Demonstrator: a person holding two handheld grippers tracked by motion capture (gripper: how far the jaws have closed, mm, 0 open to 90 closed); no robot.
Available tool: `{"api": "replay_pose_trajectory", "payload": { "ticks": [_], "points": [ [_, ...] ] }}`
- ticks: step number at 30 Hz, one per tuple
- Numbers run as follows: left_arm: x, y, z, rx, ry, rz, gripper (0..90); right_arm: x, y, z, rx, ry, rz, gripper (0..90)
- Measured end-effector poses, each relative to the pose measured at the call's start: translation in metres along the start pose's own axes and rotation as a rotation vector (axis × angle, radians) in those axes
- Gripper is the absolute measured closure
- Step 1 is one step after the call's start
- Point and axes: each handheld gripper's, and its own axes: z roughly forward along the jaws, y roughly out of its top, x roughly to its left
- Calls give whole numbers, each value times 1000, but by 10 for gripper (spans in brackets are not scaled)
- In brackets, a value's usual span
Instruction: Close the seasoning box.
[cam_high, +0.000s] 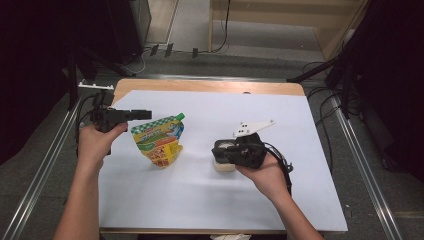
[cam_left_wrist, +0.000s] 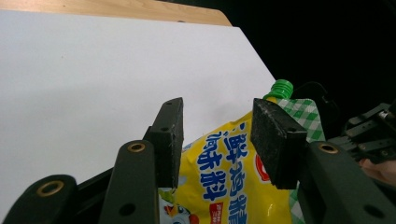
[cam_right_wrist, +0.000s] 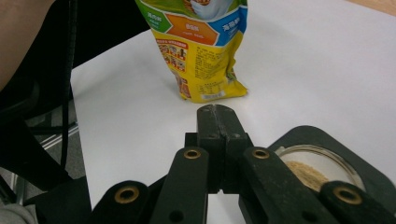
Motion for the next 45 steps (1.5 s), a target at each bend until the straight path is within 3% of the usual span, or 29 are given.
{"api": "replay_pose_trajectory", "payload": {
  "ticks": [15,21,28,37,45],
  "points": [
    [1,-1,-1,3,4,5,538,-21,6,-39,-14,-56,15,900],
    [0,-2,0,4,8,7,535,-27,6,-49,-19,-58,30,900],
    [0,-2,0,5,7,8,535,-39,5,-73,-56,-87,50,900],
    [2,-2,0,6,7,4,530,-49,1,-87,-74,-120,74,900],
    [1,-2,0,2,7,4,524,-63,-9,-83,-58,-155,112,900]
  ]
}}
